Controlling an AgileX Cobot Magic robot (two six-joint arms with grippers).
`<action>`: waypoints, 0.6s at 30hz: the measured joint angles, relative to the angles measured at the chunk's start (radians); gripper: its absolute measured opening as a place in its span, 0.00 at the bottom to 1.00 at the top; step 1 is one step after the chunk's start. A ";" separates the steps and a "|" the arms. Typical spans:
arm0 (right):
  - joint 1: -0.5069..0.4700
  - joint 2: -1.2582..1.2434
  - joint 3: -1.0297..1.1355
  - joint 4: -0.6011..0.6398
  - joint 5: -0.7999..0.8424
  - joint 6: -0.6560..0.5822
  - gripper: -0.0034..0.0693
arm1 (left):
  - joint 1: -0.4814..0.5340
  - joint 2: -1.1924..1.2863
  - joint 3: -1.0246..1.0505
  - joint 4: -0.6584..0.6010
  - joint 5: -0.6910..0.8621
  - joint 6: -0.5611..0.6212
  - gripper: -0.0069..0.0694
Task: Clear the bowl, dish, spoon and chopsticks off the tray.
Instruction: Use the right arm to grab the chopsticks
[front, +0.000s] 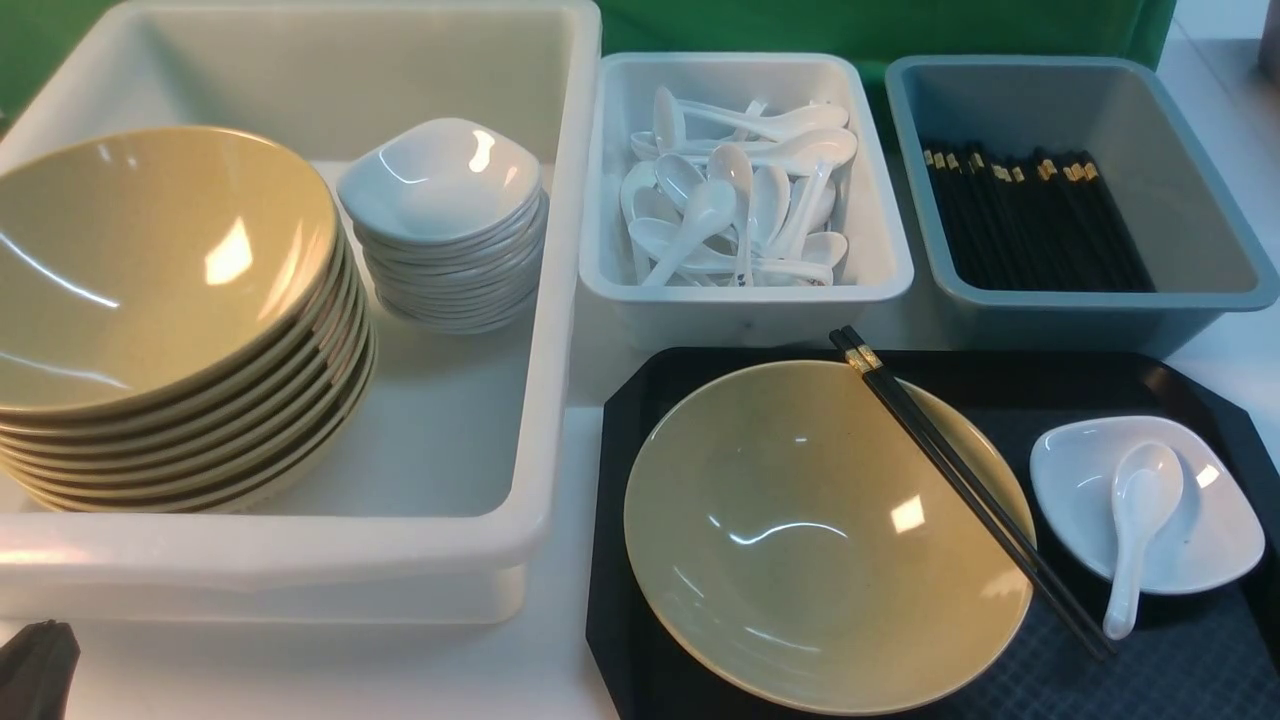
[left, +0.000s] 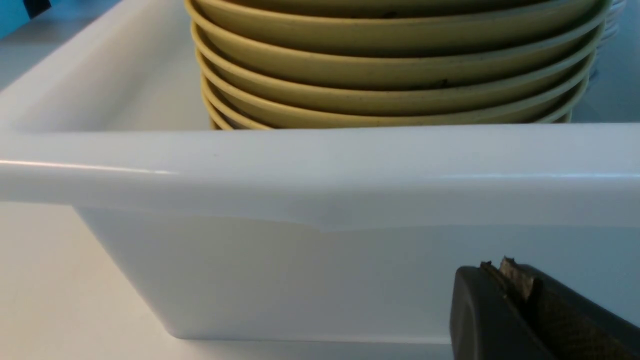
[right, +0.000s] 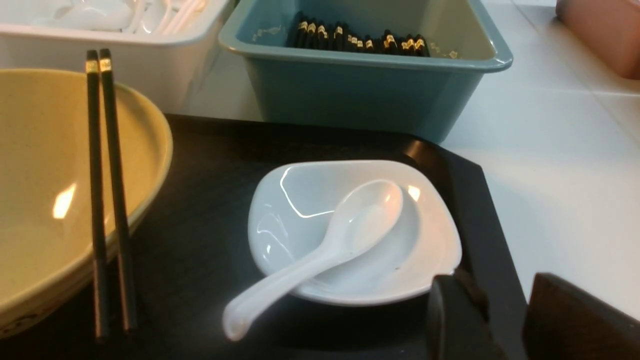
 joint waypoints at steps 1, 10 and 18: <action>0.000 0.000 0.000 0.000 0.000 0.000 0.38 | 0.000 0.000 0.000 0.001 0.000 0.000 0.08; 0.000 0.000 0.000 0.125 -0.022 0.250 0.38 | 0.000 0.000 0.000 -0.360 -0.064 -0.216 0.08; 0.000 0.000 0.000 0.387 -0.047 0.816 0.38 | 0.000 0.000 0.000 -0.949 -0.107 -0.507 0.08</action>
